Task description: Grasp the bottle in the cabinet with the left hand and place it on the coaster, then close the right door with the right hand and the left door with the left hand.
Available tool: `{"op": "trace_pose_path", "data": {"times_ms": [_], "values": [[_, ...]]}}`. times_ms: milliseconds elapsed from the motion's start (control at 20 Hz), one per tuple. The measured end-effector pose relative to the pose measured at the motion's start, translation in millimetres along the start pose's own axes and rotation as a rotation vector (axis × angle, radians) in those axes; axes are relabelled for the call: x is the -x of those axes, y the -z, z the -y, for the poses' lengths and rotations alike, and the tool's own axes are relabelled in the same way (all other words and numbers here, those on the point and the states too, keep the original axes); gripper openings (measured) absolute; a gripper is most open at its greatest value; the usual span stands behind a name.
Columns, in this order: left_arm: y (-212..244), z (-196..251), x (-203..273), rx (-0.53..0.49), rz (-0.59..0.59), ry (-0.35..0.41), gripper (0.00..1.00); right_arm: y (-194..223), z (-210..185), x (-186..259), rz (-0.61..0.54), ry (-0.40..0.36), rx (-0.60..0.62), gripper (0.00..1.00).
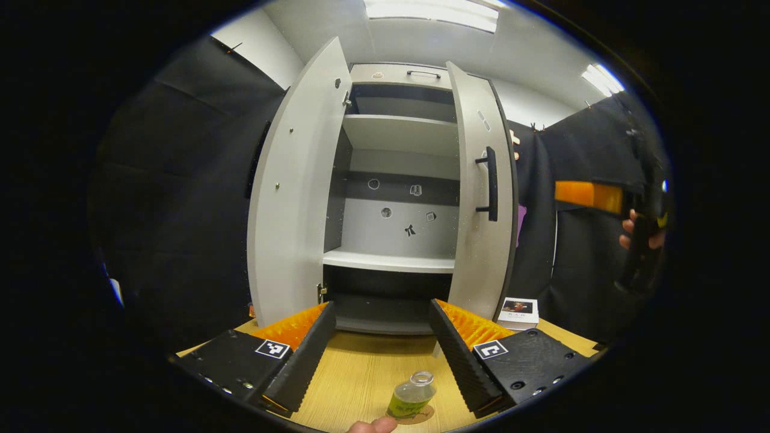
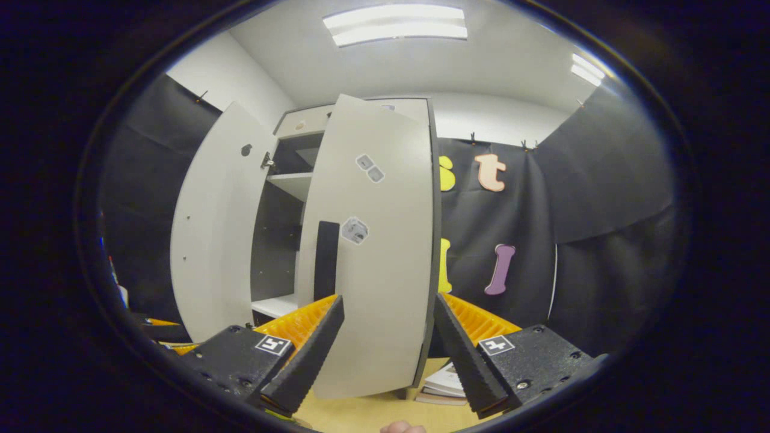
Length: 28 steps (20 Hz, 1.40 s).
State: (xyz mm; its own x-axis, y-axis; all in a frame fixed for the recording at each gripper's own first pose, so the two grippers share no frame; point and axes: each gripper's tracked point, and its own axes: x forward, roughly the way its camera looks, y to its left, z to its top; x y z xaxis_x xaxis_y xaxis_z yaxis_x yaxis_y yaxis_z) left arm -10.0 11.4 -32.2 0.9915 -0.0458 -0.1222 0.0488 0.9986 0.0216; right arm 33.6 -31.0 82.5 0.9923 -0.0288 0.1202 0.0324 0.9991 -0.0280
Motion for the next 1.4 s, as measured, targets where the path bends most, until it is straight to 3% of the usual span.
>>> {"op": "trace_pose_path", "data": {"times_ms": [300,450,750,800,850,1000,1050,1100,1150,1200,1250,1300,1350,1400], "values": [[-8,1,-7,0.033,-0.011,0.001,0.95,73,1,43,-0.096,0.036,-0.075,0.98],[-19,-12,-9,0.058,0.002,-0.031,0.95,96,-3,54,-0.097,0.038,-0.032,0.98],[-85,-119,2,0.072,0.041,-0.256,0.95,111,-10,52,-0.178,-0.012,-0.070,0.99],[-101,-143,6,0.074,0.061,-0.297,1.00,112,-12,50,-0.183,-0.016,-0.086,0.98],[-115,-167,10,0.071,0.087,-0.337,0.95,113,-13,48,-0.188,-0.017,-0.098,0.99],[-155,-229,7,0.055,0.159,-0.444,0.95,116,-17,46,-0.203,-0.028,-0.116,0.99],[-162,-242,0,0.054,0.163,-0.460,0.99,117,-16,45,-0.206,-0.027,-0.114,0.99],[-167,-253,-8,0.062,0.167,-0.470,0.95,116,-15,45,-0.208,-0.026,-0.110,0.99],[-171,-263,-16,0.072,0.174,-0.471,1.00,116,-13,45,-0.207,-0.023,-0.106,0.98],[-175,-271,-27,0.085,0.178,-0.470,0.95,115,-11,44,-0.205,-0.019,-0.101,0.99],[-176,-278,-39,0.097,0.178,-0.469,1.00,114,-7,45,-0.203,-0.006,-0.094,0.99],[-175,-283,-48,0.100,0.167,-0.474,0.95,113,0,46,-0.202,0.010,-0.087,0.99],[-170,-288,-58,0.097,0.154,-0.486,1.00,112,4,47,-0.200,0.023,-0.083,0.99],[-162,-289,-65,0.094,0.136,-0.494,0.95,111,9,47,-0.198,0.035,-0.080,0.99]]}}
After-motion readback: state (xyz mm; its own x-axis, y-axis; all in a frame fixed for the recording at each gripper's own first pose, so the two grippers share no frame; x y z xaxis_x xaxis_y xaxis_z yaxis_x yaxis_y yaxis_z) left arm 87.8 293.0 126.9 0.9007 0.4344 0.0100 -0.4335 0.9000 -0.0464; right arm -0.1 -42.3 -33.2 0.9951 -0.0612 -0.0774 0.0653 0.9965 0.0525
